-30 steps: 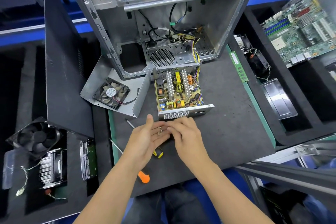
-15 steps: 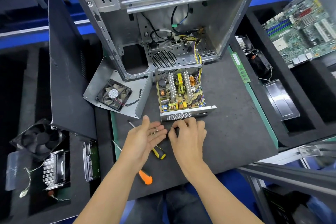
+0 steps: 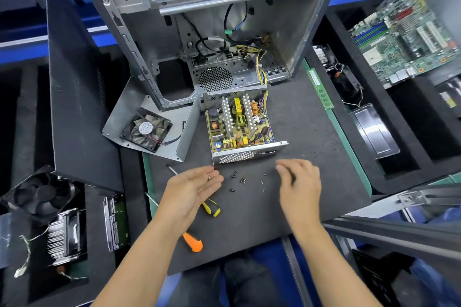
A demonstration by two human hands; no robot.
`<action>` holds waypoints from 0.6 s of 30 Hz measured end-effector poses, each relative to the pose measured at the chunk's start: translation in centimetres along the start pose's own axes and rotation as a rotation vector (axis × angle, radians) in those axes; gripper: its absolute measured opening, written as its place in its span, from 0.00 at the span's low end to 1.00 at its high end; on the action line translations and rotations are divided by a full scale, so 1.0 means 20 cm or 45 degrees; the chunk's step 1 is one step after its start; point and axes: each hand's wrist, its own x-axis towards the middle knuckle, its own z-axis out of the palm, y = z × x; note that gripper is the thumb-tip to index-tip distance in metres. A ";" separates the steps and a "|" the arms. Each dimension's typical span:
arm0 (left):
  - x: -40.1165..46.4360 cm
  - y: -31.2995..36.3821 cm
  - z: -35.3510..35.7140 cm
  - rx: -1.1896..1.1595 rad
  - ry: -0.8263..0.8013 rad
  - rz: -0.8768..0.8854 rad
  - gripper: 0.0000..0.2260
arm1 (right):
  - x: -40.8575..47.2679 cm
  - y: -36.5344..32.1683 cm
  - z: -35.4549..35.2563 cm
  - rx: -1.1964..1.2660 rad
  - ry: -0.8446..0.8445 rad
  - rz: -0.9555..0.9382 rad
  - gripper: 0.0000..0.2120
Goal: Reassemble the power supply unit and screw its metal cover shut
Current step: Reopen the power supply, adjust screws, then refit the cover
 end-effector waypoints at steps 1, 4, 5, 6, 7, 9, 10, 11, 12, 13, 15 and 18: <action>0.00 0.00 0.00 0.019 -0.007 0.007 0.09 | 0.02 0.05 -0.03 -0.026 -0.067 0.021 0.06; 0.00 0.00 -0.01 0.050 -0.025 0.022 0.09 | 0.06 0.11 -0.05 -0.117 -0.293 -0.073 0.05; 0.00 0.00 0.00 0.058 -0.028 0.026 0.08 | 0.06 0.11 -0.05 -0.121 -0.329 -0.100 0.05; 0.01 0.00 0.00 0.064 -0.026 0.032 0.08 | 0.06 0.11 -0.05 -0.115 -0.341 -0.118 0.05; 0.01 0.00 -0.01 0.068 -0.022 0.039 0.07 | 0.06 0.11 -0.04 -0.103 -0.338 -0.131 0.04; 0.01 0.00 -0.01 0.068 -0.006 0.048 0.07 | 0.04 0.10 -0.04 -0.076 -0.338 -0.154 0.02; 0.01 0.01 -0.01 0.065 0.007 0.051 0.06 | 0.03 0.10 -0.03 -0.065 -0.352 -0.163 0.02; 0.01 0.01 -0.02 0.064 0.021 0.053 0.06 | 0.02 0.10 -0.02 -0.062 -0.371 -0.174 0.02; 0.01 0.01 -0.02 0.064 0.034 0.055 0.05 | 0.01 0.09 -0.02 -0.069 -0.387 -0.187 0.02; 0.02 0.01 -0.03 0.063 0.044 0.058 0.05 | -0.01 0.09 -0.01 -0.080 -0.399 -0.200 0.01; 0.02 0.01 -0.04 0.054 0.056 0.071 0.04 | -0.03 0.08 0.00 -0.107 -0.415 -0.242 0.02; 0.02 0.02 -0.06 0.058 0.059 0.092 0.04 | -0.04 0.07 0.02 -0.176 -0.439 -0.300 0.06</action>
